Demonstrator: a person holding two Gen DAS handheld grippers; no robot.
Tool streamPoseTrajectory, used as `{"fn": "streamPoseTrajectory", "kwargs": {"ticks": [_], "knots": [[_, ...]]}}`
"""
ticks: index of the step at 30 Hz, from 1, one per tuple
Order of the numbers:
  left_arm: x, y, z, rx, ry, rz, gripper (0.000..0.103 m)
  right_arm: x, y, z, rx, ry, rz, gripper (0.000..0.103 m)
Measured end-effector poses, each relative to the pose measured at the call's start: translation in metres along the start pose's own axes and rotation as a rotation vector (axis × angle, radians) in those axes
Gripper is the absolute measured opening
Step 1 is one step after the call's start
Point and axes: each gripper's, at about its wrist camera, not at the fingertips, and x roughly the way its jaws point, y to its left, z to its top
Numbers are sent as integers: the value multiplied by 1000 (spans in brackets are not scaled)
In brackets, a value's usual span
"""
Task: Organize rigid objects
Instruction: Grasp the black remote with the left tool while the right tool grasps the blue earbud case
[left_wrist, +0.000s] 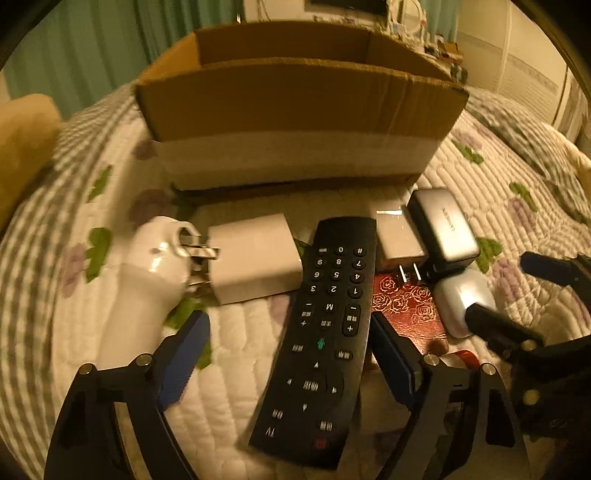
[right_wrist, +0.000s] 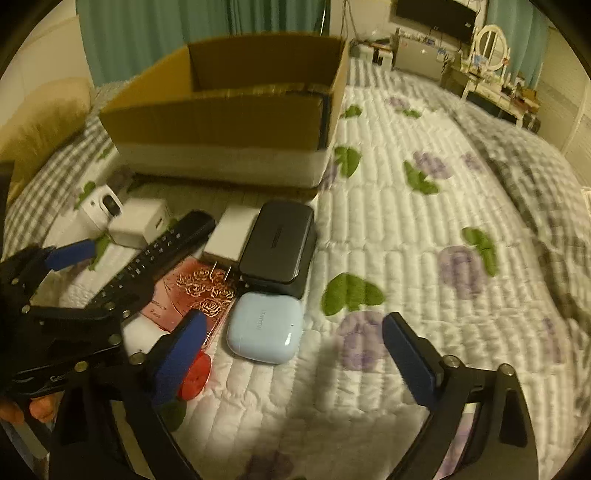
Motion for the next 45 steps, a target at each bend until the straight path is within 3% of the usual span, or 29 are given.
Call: {"fn": "streamPoseTrajectory", "kwargs": {"ticks": [6, 8, 11, 15, 16, 19, 26, 32, 37, 45], "knots": [[5, 0, 7, 17, 8, -16, 81, 36, 1, 0, 18, 86, -16, 68], [8, -1, 10, 17, 19, -18, 81, 39, 1, 1, 23, 79, -43, 55], [15, 0, 18, -1, 48, -50, 81, 37, -2, 1, 39, 68, -42, 54], [23, -3, 28, 3, 102, -106, 73, 32, -4, -1, 52, 48, -34, 54], [24, -4, 30, 8, 109, -122, 60, 30, -3, -1, 50, 40, -33, 54], [21, -5, 38, 14, 127, -149, 41, 23, -4, -2, 42, 22, -23, 54], [-4, -10, 37, 13, 100, -117, 41, -2, 6, -1, 23, -29, -2, 54], [-49, -9, 37, -12, 4, -72, 41, -32, 10, 3, 21, -83, 16, 54], [-90, 7, 57, -22, -79, -51, 41, -63, 8, 16, 39, -121, 69, 54], [-131, 26, 107, -35, -173, -24, 41, -128, 4, 89, -10, -255, 73, 54]]}}
